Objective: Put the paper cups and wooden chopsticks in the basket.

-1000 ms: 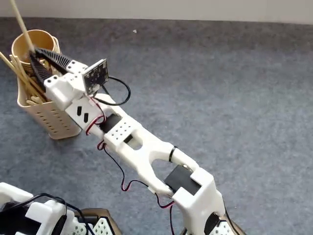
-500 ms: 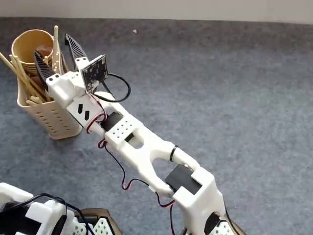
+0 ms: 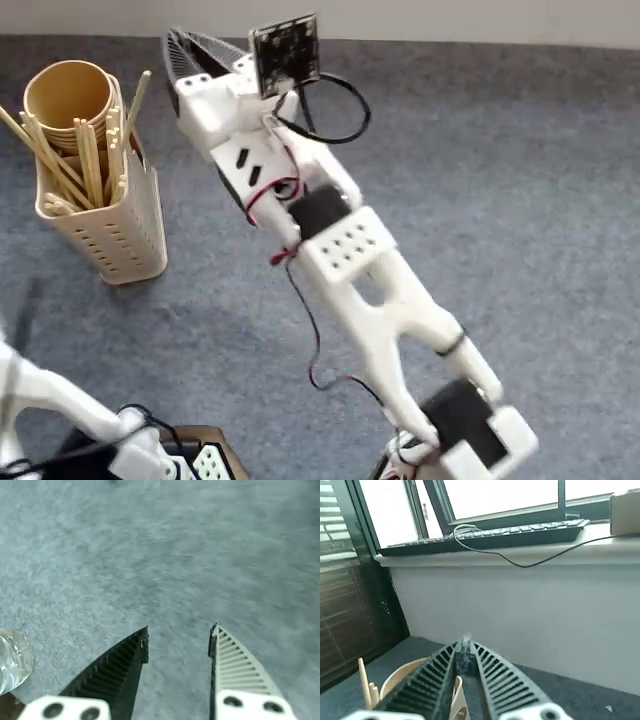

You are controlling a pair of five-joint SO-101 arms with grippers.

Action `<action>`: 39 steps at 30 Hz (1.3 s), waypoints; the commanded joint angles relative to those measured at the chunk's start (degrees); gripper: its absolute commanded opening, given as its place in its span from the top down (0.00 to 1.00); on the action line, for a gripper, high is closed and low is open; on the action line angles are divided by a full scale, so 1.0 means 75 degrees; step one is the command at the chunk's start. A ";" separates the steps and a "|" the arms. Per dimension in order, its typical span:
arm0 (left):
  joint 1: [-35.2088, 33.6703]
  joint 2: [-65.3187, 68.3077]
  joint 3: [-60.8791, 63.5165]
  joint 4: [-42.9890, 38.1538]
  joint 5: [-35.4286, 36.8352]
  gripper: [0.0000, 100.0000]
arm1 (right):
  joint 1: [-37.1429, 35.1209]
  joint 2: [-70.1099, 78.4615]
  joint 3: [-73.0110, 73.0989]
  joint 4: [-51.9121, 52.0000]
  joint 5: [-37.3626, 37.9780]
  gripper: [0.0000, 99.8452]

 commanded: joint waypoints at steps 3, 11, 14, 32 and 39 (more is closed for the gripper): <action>0.1073 -0.1659 -0.1143 0.2379 0.0527 0.79 | -0.0580 -0.1999 -0.0358 0.1061 0.0434 1.00; 0.0908 -0.3546 -0.1483 0.2860 0.0563 0.79 | -0.0158 -0.3628 -0.0287 0.4050 0.0445 1.00; 0.0920 -0.4636 -0.1788 0.2884 0.0680 0.79 | 0.0592 -0.4460 -0.0311 0.6711 0.0445 1.00; 0.4659 -1.0110 0.2620 0.4384 0.1688 0.90 | 0.2925 -1.2513 0.8551 0.9723 0.0399 1.00; 0.4999 -1.0344 0.4484 0.2895 0.1735 0.89 | 0.4331 -1.2818 0.9125 0.8199 0.0457 1.00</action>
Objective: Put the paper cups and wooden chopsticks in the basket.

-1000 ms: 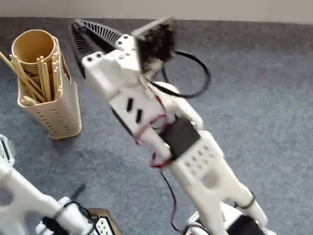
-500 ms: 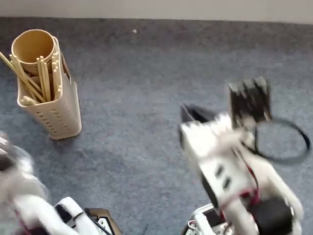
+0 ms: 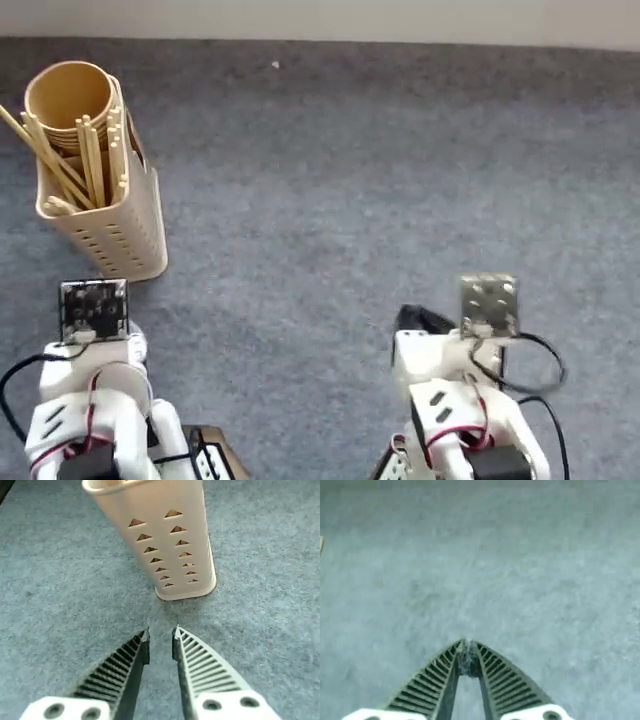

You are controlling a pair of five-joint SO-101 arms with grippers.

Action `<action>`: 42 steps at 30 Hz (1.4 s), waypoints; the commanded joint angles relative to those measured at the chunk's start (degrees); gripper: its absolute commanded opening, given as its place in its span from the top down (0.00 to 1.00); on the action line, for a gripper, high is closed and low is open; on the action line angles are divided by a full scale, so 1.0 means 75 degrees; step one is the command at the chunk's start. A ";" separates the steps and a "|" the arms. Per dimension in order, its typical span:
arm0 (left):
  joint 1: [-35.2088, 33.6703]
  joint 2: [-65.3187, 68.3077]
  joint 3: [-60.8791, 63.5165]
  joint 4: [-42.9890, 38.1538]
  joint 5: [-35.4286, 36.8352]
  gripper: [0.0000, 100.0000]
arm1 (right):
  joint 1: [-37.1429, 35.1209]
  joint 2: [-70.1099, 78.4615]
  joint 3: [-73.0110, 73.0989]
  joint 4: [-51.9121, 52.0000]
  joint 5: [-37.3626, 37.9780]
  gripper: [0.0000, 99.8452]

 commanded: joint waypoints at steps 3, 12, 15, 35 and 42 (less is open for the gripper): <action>0.0334 -0.0100 0.2338 -0.1688 0.0094 0.89 | 0.0955 -0.0264 0.1553 -0.1682 0.0094 1.00; 0.0346 -0.0088 0.4706 -0.3833 0.0105 0.89 | 0.2561 -0.0205 0.5116 -0.4460 0.0082 1.00; 0.0498 -0.0053 0.4718 -0.3798 0.0094 0.89 | 0.2702 -0.0240 0.5093 -0.4425 0.0082 1.00; 0.0498 -0.0053 0.4718 -0.3798 0.0070 0.89 | 0.2702 -0.0217 0.5058 -0.1002 0.0082 1.00; 0.0498 -0.0053 0.4718 -0.3798 0.0070 0.89 | 0.2702 -0.0217 0.5058 -0.1002 0.0082 1.00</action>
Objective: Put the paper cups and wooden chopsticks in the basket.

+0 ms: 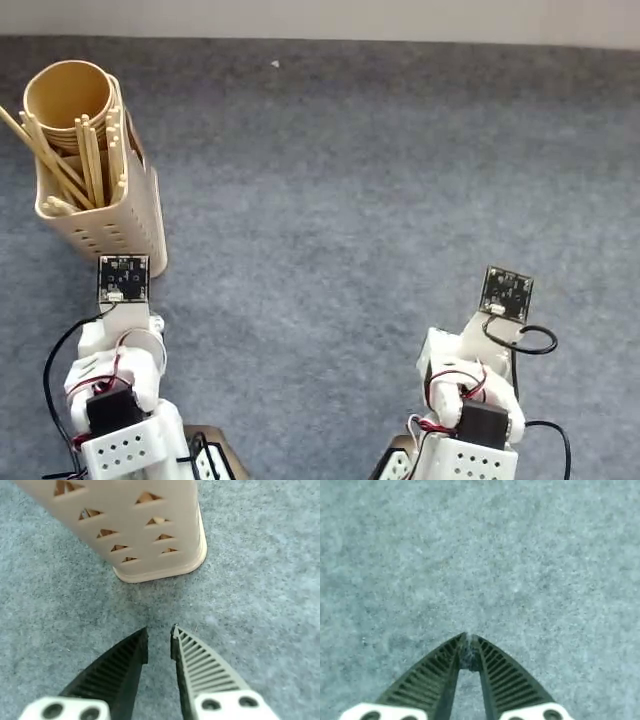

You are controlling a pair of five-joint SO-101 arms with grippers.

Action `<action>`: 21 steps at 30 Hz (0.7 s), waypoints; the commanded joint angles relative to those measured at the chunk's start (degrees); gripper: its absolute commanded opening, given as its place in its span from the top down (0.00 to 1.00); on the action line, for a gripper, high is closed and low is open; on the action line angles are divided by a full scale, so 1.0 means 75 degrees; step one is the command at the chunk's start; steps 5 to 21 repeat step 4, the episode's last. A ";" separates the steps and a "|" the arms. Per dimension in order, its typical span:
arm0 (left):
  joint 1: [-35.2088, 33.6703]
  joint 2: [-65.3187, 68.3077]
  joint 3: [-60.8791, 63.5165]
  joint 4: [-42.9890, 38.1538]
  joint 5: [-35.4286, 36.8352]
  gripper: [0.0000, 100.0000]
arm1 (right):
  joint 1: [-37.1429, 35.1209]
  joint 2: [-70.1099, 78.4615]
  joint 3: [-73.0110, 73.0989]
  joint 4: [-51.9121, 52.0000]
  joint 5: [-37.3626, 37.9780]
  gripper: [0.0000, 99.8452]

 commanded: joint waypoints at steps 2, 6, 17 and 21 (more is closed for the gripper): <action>0.0111 -0.0053 0.0147 -0.0141 0.0023 0.89 | 0.0053 -0.0029 0.1166 0.0064 0.0047 1.00; 0.0111 -0.0053 0.0147 -0.0141 0.0023 0.89 | 0.0053 -0.0029 0.1166 0.0064 0.0047 1.00; 0.0111 -0.0053 0.0147 -0.0141 0.0023 0.89 | 0.0053 -0.0029 0.1166 0.0064 0.0047 1.00; 0.0111 -0.0053 0.0147 -0.0141 0.0023 0.89 | 0.0053 -0.0029 0.1166 0.0064 0.0047 1.00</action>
